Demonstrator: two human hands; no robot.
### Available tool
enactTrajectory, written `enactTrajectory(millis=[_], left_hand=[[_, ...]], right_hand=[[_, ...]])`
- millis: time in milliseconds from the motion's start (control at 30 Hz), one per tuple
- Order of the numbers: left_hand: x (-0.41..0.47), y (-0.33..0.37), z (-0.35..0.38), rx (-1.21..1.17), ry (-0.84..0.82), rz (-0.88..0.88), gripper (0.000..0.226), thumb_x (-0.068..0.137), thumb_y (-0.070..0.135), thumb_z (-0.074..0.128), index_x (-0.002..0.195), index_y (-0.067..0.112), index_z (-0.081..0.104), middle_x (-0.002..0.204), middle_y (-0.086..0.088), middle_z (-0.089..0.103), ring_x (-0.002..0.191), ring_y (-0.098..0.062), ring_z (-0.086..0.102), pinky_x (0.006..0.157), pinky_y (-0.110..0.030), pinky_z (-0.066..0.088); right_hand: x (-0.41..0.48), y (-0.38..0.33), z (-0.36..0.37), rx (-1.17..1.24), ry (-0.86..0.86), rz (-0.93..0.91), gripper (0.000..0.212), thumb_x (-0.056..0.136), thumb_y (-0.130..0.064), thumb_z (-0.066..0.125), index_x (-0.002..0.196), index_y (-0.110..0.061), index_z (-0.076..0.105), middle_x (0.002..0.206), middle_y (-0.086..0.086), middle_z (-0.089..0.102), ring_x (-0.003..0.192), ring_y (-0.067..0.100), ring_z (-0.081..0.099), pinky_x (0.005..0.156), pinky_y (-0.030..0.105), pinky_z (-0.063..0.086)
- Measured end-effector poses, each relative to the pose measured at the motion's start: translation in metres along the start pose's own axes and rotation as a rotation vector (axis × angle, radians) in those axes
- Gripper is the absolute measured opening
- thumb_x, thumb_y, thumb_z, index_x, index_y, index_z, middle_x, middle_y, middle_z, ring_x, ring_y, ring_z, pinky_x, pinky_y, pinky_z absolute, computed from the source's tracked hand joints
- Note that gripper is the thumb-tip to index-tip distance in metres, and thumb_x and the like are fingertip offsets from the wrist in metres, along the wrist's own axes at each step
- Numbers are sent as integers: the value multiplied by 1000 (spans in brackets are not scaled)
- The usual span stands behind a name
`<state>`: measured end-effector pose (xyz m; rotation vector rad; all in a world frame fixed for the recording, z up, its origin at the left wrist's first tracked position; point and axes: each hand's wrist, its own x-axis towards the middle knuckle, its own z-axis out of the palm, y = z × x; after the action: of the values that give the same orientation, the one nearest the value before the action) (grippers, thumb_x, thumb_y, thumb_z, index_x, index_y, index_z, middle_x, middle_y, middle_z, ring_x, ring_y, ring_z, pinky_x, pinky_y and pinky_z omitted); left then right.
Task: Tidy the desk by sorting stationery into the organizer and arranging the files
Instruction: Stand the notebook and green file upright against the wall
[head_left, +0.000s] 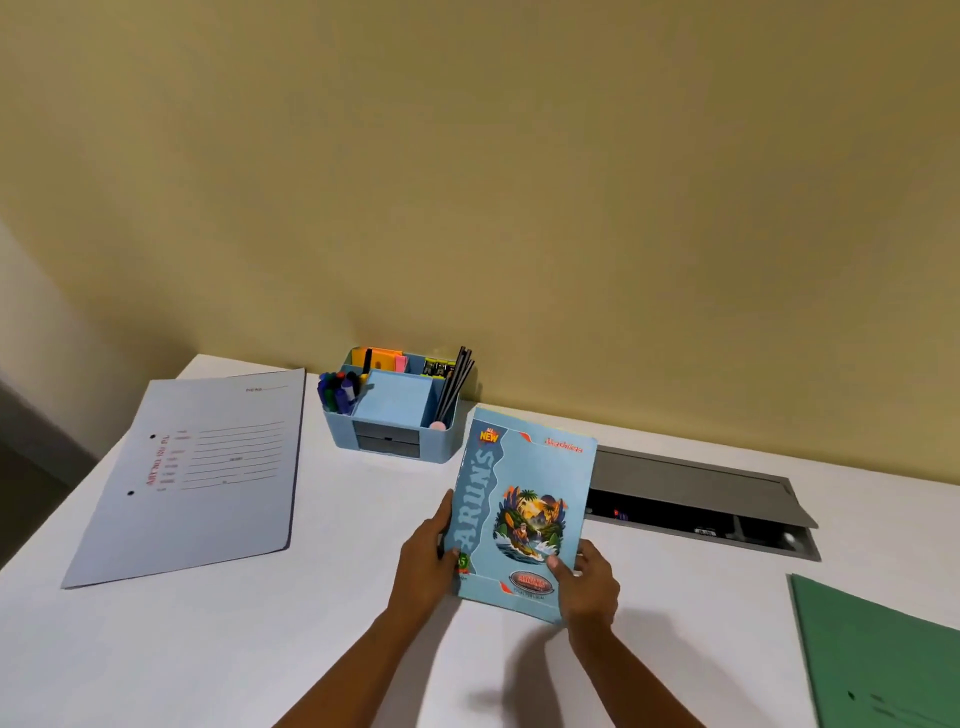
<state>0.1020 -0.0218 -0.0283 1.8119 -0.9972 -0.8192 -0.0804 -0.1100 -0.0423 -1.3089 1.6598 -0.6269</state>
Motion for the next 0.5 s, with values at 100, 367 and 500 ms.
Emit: enactTrajectory(millis=[100,367,500], left_hand=[[15,-1,8,99,8,-51,63,88,32,49,146,22,26,115,-2,61,97,-6,55,89,-14,46],[51,-19,10,246,42,-69,50,90,20,58,138,17,45,102,-2,64,87,-12,56,74,-14,42],[78,-18,9,346,27,-76,47,89,13,57,135,17,47,102,-11,63,89,-20,57,70,-18,37]], right_hand=[[16,0,6,-109,26,-34,15,84,-19,69,93,-22,58,97,3,70,81,26,68,72,41,57],[54,-14,31,-231,-11,-173,18,86,-18,66,102,-11,60,100,7,72,85,25,68,71,35,56],[74,-12,40,-230,-63,-216,29,84,-27,64,106,-11,58,104,9,68,93,26,65,76,36,55]])
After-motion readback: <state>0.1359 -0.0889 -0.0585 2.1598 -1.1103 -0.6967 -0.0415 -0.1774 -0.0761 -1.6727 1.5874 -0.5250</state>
